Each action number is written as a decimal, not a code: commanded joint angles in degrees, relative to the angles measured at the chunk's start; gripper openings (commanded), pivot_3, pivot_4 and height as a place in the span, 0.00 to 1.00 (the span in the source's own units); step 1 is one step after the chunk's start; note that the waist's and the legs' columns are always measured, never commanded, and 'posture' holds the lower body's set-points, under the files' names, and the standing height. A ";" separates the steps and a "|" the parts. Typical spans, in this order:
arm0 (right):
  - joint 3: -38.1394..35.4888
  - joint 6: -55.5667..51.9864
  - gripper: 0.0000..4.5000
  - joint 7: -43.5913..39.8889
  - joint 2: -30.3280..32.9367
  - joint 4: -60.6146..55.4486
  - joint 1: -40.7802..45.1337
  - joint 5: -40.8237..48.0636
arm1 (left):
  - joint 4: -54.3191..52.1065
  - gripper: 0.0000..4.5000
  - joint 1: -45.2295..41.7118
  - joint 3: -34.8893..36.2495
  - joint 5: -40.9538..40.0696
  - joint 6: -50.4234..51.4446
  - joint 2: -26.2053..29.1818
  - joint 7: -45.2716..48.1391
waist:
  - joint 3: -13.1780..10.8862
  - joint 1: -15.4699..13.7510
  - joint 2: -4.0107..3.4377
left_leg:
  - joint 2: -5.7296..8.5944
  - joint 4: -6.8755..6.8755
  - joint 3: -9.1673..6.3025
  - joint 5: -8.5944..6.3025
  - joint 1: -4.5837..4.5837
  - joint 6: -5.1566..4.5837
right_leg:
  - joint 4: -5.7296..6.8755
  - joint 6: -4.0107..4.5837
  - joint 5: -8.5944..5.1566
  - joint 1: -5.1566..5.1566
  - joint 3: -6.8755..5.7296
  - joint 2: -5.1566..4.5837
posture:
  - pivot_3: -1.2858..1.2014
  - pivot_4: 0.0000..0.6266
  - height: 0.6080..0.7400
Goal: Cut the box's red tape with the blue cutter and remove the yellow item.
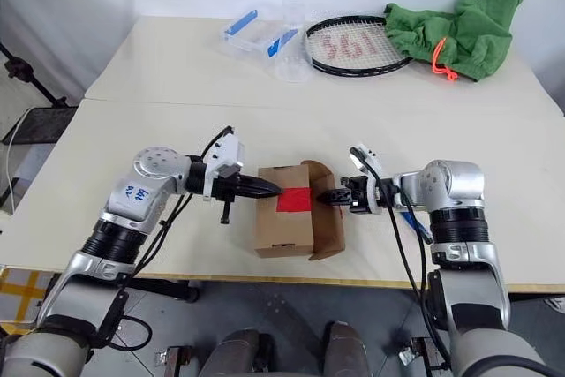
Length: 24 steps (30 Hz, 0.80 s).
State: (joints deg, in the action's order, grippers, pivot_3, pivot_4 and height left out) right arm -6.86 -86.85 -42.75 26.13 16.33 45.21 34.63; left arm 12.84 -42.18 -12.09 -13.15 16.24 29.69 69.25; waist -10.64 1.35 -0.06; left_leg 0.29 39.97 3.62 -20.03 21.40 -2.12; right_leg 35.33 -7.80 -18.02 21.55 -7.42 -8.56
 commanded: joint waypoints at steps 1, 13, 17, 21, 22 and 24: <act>-4.28 -4.55 0.01 2.84 -1.16 -7.64 -0.93 2.64 | 1.28 0.00 0.72 -0.74 2.04 -0.77 1.46 0.58 | 0.00 -0.02 -0.01 | 0.01 0.00 0.00 0.00 0.00 0.00 | 0.00 0.00 0.00 0.00 0.01 0.00 | 0.52 0.24 1.00; -5.47 -5.65 0.01 16.96 1.53 -19.81 0.11 17.17 | 1.52 0.00 1.07 -2.04 2.00 -2.36 -0.39 0.69 | -0.05 -0.54 -0.08 | 0.03 -0.02 -0.02 0.00 0.04 0.00 | -0.02 0.00 0.00 0.04 0.00 -0.01 | 0.52 0.24 1.00; -3.91 -5.65 0.01 25.38 4.62 -19.63 2.48 24.43 | 2.46 0.00 0.32 -1.66 1.83 -3.23 -1.54 0.21 | -0.05 -1.23 -0.09 | 0.04 -0.01 0.01 -0.01 0.05 -0.01 | -0.08 0.00 0.00 0.04 0.02 -0.02 | 0.52 0.24 1.00; -2.72 -5.65 0.01 33.62 8.60 -18.11 5.26 32.88 | 2.88 0.00 0.20 -1.20 1.78 -4.08 -2.25 -0.26 | -0.08 -1.47 -0.13 | 0.05 -0.01 -0.04 -0.01 0.13 -0.03 | -0.19 0.00 0.00 0.04 -0.03 -0.04 | 0.52 0.24 1.00; -2.27 -5.65 0.01 36.01 9.71 -17.59 6.20 35.28 | 3.07 0.00 0.19 -1.01 1.77 -4.45 -2.50 -0.47 | -0.08 -1.47 -0.12 | 0.05 -0.01 -0.06 -0.02 0.16 -0.04 | -0.20 0.00 0.00 0.04 -0.06 -0.04 | 0.52 0.24 1.00; -0.55 -5.65 0.01 41.32 12.76 -16.89 9.16 40.57 | 3.66 0.00 0.27 -0.59 1.65 -5.62 -3.41 -1.13 | -0.09 -1.39 -0.14 | 0.05 -0.03 -0.06 -0.02 0.18 -0.05 | -0.25 0.00 0.00 0.04 -0.09 -0.04 | 0.52 0.24 1.00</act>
State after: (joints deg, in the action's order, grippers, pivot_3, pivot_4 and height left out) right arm -7.00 -92.22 -5.01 36.99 0.57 51.00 68.43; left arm 15.20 -42.48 -11.29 -13.06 11.18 27.25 68.59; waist -10.73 -0.04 -0.20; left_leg 0.33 39.93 3.54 -20.05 21.58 -2.17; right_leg 35.06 -7.80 -18.02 21.58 -7.53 -8.60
